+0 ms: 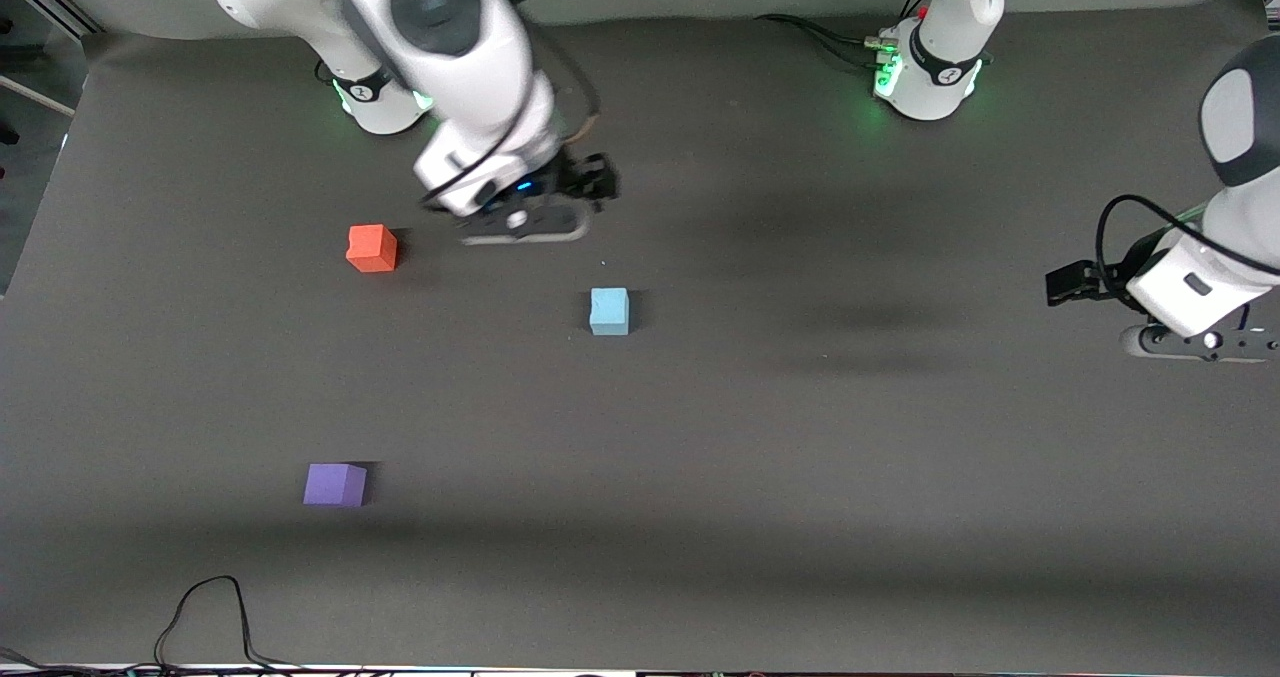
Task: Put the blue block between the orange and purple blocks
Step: 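Move the right gripper over the blue block while the left gripper retracts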
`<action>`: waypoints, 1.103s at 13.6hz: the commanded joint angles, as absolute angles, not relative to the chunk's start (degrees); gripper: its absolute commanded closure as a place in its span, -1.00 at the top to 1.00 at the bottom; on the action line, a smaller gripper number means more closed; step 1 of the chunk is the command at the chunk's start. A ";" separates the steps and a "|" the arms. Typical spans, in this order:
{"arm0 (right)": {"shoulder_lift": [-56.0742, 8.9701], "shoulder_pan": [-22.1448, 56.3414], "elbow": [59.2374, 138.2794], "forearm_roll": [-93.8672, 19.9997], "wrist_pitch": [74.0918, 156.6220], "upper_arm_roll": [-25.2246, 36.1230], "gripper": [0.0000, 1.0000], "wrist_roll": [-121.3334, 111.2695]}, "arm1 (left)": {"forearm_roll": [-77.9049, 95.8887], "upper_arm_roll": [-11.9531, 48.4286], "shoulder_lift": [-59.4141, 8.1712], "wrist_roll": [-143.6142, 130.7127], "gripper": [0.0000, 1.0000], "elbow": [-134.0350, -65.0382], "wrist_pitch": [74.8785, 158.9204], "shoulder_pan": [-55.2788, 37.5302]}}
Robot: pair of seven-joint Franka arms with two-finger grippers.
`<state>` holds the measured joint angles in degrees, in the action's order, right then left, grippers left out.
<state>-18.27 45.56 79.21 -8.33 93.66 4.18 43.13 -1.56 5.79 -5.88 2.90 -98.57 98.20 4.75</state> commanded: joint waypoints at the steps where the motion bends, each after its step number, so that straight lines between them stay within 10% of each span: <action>1: -21.44 45.88 75.67 -8.61 92.90 5.10 1.00 43.69 | -2.55 6.24 -2.38 6.06 1.00 -99.76 96.42 5.97; 6: -20.92 46.49 83.30 -8.00 98.68 5.10 1.00 39.03 | -2.46 -2.53 -1.93 5.80 1.00 -95.46 92.73 -2.53; 15: -23.37 46.58 106.43 -5.89 130.41 5.19 1.00 33.31 | -1.76 0.53 -1.76 4.92 1.00 -93.61 90.18 -0.97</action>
<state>-22.58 46.18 103.49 -6.50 125.89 4.86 34.53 -1.79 0.39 -2.06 5.04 -94.59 92.09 -1.15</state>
